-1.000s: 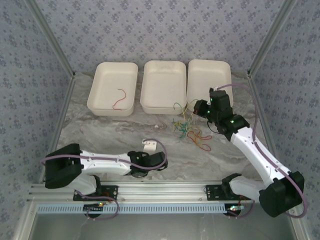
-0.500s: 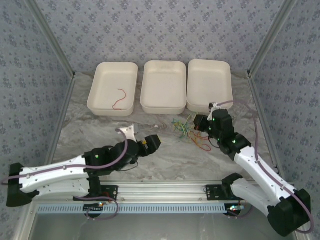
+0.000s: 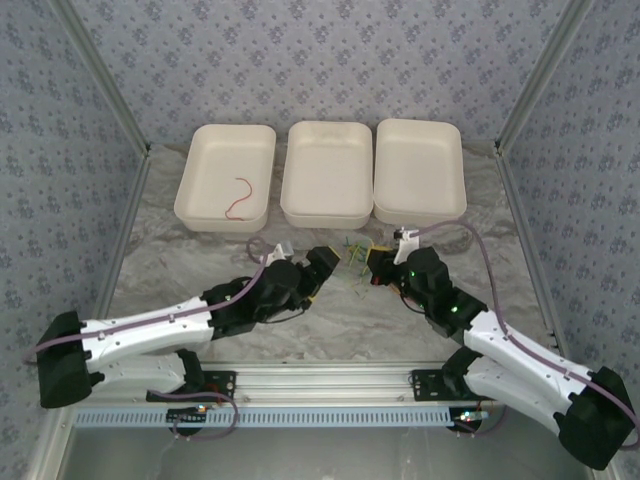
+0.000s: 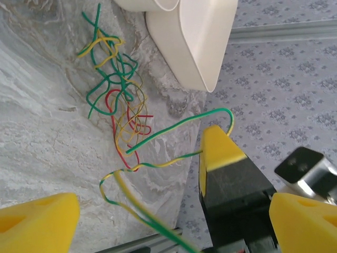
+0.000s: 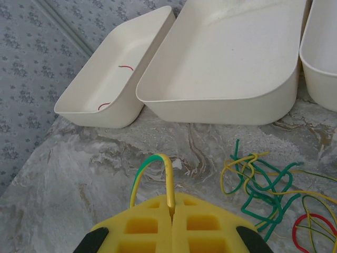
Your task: Untangle the cables
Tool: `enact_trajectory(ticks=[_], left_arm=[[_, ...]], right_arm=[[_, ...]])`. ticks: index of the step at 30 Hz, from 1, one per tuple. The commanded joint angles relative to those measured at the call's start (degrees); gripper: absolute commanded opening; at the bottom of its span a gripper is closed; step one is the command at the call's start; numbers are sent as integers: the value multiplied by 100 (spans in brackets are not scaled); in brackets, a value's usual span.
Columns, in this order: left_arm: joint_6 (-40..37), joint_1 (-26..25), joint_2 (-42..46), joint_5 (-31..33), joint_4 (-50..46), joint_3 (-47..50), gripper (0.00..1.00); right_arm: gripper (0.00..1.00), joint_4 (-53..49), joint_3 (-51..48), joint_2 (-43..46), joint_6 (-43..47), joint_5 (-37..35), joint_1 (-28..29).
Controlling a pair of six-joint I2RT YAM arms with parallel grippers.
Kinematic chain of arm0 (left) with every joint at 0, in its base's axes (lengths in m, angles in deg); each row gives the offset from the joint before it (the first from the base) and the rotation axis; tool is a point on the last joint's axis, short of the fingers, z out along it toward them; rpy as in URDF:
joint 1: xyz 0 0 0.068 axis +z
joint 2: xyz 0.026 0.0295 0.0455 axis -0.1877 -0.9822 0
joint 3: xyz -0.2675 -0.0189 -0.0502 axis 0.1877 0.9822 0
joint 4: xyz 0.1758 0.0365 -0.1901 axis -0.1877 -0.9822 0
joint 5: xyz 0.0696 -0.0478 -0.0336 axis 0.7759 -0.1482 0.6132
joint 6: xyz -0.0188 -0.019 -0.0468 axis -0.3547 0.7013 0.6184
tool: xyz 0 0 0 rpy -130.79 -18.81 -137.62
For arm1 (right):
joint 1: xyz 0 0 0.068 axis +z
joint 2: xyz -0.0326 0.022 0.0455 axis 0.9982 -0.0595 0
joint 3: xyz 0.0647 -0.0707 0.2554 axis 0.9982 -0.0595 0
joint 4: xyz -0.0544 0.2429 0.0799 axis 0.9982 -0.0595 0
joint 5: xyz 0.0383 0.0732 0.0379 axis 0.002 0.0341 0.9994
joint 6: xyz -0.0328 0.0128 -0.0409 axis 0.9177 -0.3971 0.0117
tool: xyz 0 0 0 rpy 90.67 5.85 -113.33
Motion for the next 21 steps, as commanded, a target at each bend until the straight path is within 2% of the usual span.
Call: enact_trajectory(ticks=[1,10,15,21], left_arm=[[442,106,-69,-255,438,-149,87],[547,146,-358,-597,956,43,38],[515,150,-272,-594,936,164,0],[161,142,339,-122,45,223,0]], right_arm=[[0,298,-14,126,204,-342,150],[0,281,-123,259,182,-587,368],[0,234,-130,382,133,-698,368],[0,-57,-20,675,-38,-811,230]])
